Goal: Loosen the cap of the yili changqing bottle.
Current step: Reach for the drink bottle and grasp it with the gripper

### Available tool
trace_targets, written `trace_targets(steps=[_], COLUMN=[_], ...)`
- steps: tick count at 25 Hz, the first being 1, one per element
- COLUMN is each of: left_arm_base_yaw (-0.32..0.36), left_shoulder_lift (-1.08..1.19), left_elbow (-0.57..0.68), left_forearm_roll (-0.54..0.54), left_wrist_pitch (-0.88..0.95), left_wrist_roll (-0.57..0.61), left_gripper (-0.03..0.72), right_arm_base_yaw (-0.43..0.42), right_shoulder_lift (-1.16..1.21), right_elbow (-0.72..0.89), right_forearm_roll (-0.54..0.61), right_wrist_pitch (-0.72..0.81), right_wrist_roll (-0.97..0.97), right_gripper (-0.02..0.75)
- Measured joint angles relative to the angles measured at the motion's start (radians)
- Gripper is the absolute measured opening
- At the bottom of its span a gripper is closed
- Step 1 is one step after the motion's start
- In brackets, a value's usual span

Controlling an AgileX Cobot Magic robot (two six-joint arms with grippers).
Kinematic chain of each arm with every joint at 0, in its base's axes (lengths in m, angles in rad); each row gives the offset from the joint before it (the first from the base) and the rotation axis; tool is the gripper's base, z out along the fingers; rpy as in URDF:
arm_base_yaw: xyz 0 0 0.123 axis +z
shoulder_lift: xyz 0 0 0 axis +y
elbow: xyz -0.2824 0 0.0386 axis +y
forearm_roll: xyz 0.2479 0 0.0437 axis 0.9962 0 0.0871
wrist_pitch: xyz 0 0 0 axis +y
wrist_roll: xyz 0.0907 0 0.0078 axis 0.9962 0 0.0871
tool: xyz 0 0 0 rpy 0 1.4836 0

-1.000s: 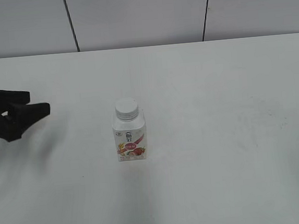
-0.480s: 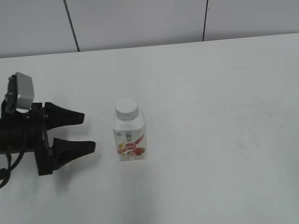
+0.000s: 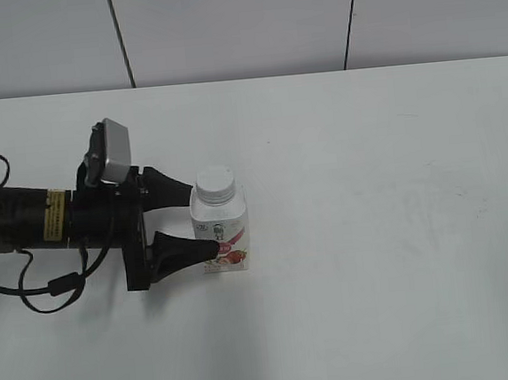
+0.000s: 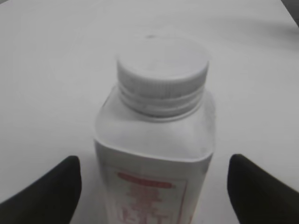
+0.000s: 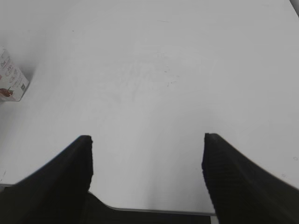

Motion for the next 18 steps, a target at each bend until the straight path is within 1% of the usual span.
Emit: trace_targets(steps=[2,6,10,12,15,18], left_arm_base_yaw=[-0.013,-0.017,-0.017,-0.017,-0.017,-0.017], left_shoulder_lift=[0.016,0.031,0.032,0.032,0.032,0.032], left_elbow=[-0.010,-0.016,-0.018,-0.018,-0.018,-0.018], left_forearm_roll=[-0.004,-0.014,-0.015,-0.016,-0.019,-0.019], left_wrist_pitch=[0.000,0.007,0.010,0.011,0.014,0.014], left_wrist_roll=[0.000,0.000,0.000,0.000,0.000,0.000], left_gripper=[0.582,0.569,0.507,0.457,0.403,0.384], right_arm_base_yaw=[0.000,0.000,0.000,0.000,0.000,0.000], right_shoulder_lift=[0.000,0.000,0.000,0.000,0.000,0.014], right_elbow=[0.000,0.000,0.000,0.000,0.000,-0.004], right_forearm_roll=[0.000,0.000,0.000,0.001,0.001,0.002], right_wrist_pitch=[0.000,0.000,0.000,0.000,0.000,0.000], right_wrist_roll=[0.000,-0.001,-0.001,-0.001,-0.001,-0.002], right_gripper=[0.574,0.574,0.574,0.574,0.574,0.574])
